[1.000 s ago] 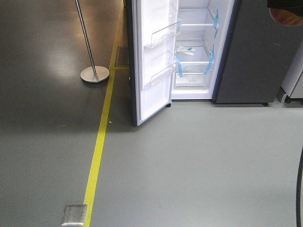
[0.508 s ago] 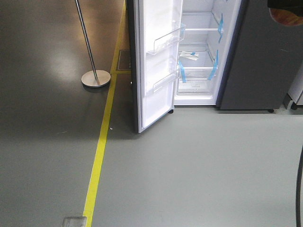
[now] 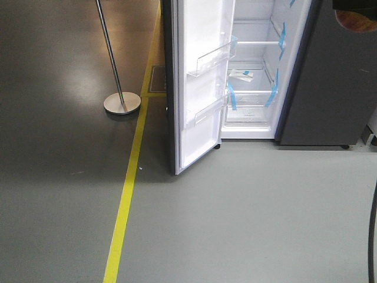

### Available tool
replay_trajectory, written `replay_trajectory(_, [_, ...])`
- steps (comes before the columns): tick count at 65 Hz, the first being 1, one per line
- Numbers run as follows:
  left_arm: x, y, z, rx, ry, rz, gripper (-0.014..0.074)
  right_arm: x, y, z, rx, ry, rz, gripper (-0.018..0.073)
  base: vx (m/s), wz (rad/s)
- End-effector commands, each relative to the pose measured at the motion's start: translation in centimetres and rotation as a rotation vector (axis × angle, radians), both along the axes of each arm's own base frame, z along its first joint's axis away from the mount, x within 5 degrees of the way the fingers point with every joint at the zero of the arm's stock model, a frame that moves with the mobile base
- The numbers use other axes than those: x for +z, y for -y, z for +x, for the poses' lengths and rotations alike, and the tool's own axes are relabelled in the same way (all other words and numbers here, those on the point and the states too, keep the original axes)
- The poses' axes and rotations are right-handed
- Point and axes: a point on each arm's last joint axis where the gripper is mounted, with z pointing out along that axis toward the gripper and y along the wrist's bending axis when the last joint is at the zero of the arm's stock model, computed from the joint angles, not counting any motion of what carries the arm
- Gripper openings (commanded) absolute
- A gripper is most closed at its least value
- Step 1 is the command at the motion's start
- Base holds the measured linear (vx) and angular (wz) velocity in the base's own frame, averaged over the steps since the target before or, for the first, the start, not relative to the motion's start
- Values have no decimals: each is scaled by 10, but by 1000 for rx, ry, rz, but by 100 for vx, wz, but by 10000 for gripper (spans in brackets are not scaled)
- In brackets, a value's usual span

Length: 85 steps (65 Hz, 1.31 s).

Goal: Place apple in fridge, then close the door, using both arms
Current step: 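Approach the refrigerator interior with the apple in the right gripper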

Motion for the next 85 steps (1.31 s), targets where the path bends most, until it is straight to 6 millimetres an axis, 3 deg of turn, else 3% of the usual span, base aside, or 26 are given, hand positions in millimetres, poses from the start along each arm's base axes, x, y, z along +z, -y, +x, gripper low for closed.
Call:
replay_trajectory(1, [14, 2, -2, -19, 101, -3, -7, 25, -1, -12, -27, 119, 36, 119, 13, -1])
replay_trajectory(85, [14, 2, -2, -19, 101, -3, -7, 25, -1, -12, -27, 119, 36, 119, 13, -1])
